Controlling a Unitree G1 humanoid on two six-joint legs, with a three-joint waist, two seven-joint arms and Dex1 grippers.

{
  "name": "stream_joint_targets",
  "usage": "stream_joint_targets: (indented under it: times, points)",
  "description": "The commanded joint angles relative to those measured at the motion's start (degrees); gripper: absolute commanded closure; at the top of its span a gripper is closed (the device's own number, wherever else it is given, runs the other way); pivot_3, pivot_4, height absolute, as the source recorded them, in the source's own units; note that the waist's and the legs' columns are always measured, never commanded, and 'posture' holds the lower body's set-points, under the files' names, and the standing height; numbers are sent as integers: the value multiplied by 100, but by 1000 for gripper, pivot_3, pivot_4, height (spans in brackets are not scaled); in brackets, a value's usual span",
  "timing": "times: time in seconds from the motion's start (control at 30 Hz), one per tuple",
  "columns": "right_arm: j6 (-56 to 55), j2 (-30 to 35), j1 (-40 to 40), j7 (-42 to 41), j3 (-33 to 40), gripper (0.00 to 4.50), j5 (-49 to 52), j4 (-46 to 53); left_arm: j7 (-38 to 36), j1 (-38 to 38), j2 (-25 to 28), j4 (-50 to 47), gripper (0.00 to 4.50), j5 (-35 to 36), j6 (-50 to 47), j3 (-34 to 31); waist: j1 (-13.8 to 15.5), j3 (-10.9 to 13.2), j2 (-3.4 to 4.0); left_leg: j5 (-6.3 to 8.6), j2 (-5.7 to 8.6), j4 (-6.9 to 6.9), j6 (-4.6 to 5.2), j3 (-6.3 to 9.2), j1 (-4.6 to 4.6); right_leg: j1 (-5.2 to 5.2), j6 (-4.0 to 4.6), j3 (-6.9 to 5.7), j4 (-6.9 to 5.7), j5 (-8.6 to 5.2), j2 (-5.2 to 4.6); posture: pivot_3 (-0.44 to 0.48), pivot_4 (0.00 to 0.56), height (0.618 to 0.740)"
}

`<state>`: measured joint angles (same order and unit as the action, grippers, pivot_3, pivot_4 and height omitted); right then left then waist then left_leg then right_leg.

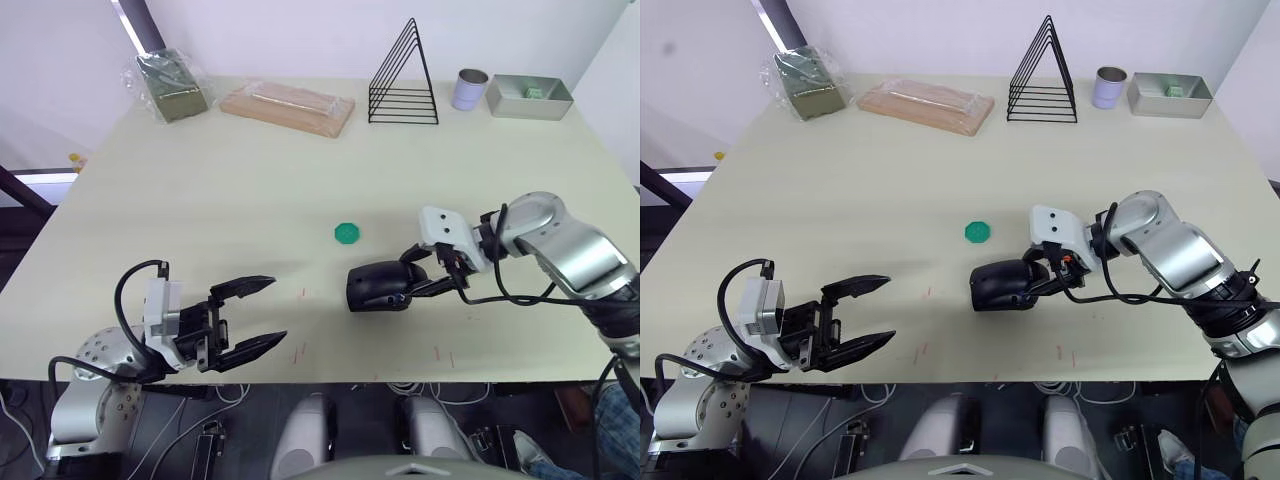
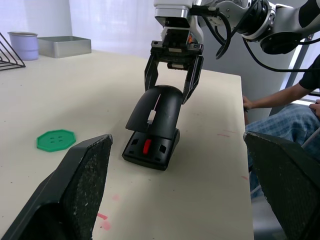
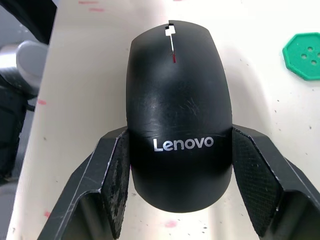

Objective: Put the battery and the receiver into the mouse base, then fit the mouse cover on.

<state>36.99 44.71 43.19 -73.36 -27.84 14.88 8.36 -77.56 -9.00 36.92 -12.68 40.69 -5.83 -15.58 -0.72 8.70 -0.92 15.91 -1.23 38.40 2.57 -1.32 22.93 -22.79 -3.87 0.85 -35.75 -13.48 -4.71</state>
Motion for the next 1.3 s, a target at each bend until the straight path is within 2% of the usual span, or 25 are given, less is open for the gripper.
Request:
stream_joint_targets:
  times: [0.03,0.83,1.3]
  points:
    - [-99,-65,-2,-36,42,1751,-123,21,19,-13,51,-80,0,66,42,-147,-3,0,0,0,0,0,0,0,0,0,1,0,0,0,-2,0,150,740]
    - [103,-453,-221,103,-54,1751,-619,-9,272,49,60,-318,0,71,-100,-42,-14,0,0,15,6,-15,-27,6,3,-6,10,8,3,-4,-28,0,150,740]
    - [359,-444,-487,358,-34,1751,-668,273,366,76,43,-399,0,62,-155,22,-21,-2,0,15,7,-15,-27,7,2,-6,10,7,3,-4,-29,0,150,740]
